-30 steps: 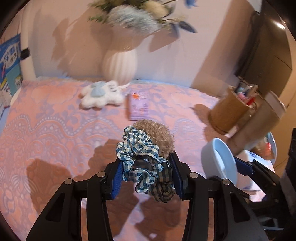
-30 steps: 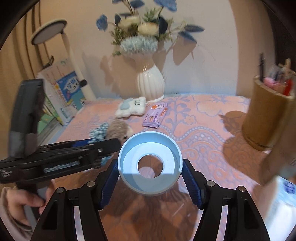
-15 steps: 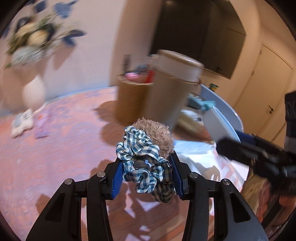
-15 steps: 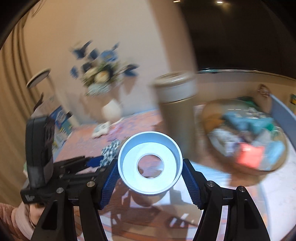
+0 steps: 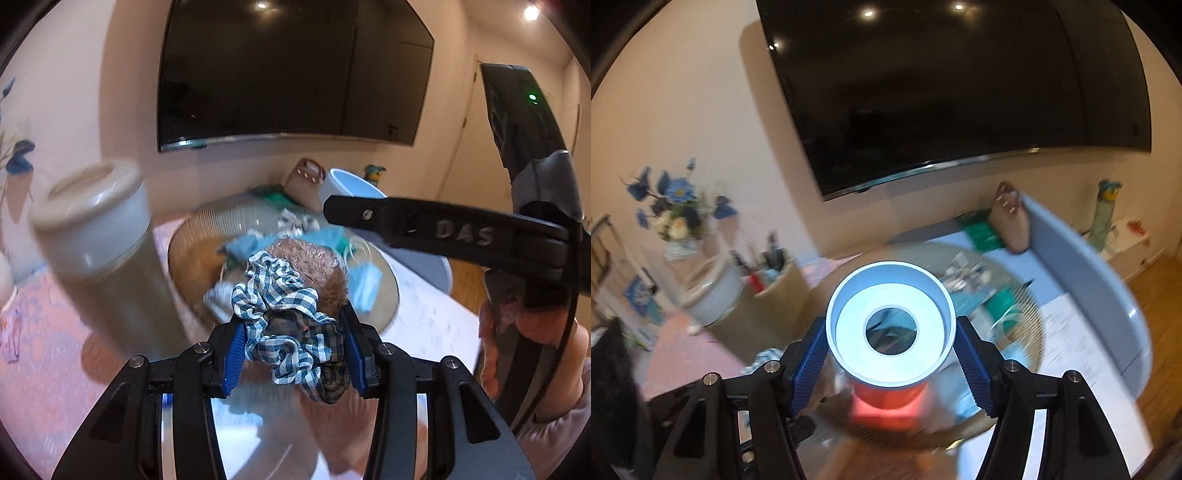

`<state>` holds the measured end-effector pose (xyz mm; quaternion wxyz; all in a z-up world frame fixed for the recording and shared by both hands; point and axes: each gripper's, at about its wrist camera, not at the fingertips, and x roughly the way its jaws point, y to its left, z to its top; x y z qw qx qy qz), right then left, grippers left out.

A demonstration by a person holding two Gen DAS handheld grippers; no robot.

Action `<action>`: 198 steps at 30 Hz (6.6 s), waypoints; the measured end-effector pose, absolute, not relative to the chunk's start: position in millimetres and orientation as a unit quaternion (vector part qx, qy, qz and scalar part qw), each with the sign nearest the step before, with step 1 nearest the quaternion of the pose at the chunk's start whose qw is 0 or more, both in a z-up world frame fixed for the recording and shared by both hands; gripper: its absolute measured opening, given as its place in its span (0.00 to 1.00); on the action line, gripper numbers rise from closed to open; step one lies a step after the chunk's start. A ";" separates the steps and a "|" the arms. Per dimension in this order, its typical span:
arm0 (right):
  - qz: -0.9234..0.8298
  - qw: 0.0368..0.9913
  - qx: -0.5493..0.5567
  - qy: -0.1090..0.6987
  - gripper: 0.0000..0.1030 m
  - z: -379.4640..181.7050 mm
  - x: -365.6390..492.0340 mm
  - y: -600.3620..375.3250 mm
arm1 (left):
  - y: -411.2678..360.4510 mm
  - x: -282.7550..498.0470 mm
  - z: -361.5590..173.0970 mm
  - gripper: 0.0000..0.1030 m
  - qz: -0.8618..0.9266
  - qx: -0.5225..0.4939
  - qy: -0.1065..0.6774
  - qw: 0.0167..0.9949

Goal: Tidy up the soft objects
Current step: 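Carry the scrunchie and ring dish over to the glass bowl, then open both grippers to drop the scrunchie and ring dish into the bowl, then move both open grippers back to the items on the bed, then grasp the white plush toy with the left gripper while the right grasps the pink wipes pack, then carry the plush toy and wipes pack over to the glass bowl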

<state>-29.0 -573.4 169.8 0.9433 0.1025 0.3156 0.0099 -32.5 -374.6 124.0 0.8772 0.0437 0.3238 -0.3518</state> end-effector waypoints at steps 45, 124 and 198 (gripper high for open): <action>-0.036 0.917 0.133 0.375 0.89 151.4 -19.7 -572.4 | -392.0 -50.4 117.4 0.81 -0.328 0.064 0.358 0.872; 0.116 0.912 0.039 0.391 0.37 22.9 153.5 -153.5 | 29.2 187.6 14.8 0.36 -0.185 -0.048 0.392 0.900; -0.035 0.931 0.168 0.323 0.38 169.2 -24.5 -639.2 | -409.0 -35.9 148.0 0.37 -0.268 -0.106 0.287 0.913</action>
